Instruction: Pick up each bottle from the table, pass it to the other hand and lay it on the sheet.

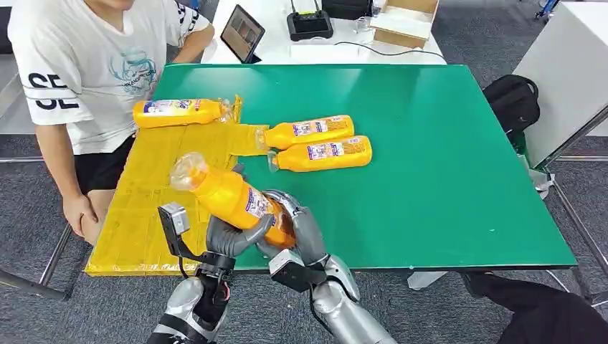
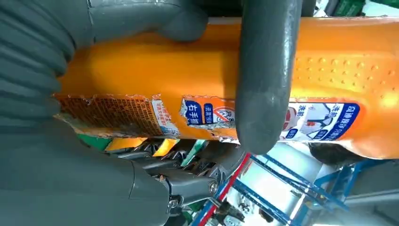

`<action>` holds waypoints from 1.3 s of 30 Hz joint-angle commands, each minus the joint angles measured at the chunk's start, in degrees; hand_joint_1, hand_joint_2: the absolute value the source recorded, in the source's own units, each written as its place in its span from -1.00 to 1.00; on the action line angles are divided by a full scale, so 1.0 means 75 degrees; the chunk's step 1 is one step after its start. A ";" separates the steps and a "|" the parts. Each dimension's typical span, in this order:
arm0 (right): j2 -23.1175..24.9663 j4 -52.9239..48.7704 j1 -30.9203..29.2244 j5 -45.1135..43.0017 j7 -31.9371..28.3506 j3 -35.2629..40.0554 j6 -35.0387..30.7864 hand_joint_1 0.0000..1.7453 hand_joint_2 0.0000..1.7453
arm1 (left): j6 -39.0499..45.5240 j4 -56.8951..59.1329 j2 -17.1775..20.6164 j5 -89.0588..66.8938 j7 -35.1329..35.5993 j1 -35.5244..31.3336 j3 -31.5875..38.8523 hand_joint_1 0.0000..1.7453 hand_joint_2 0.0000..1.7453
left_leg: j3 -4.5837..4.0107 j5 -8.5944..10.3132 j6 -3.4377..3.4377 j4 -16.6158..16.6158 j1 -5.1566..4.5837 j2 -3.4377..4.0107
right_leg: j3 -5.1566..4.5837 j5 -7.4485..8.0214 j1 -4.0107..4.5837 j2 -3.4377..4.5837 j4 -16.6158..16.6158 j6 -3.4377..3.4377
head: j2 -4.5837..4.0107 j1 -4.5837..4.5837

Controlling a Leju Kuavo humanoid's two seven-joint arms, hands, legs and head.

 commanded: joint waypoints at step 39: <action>-0.0237 -0.0592 -0.0049 -0.0463 0.0297 0.0008 0.0644 -1.00 -1.00 | 0.1983 0.0491 0.0218 -0.1900 -0.1109 -0.0848 0.0505 1.00 1.00 | 0.0012 -0.0003 0.0008 0.0001 0.0002 -0.0005 | 0.0012 -0.0007 0.0006 -0.0015 0.0001 -0.0020 | 0.0000 0.0003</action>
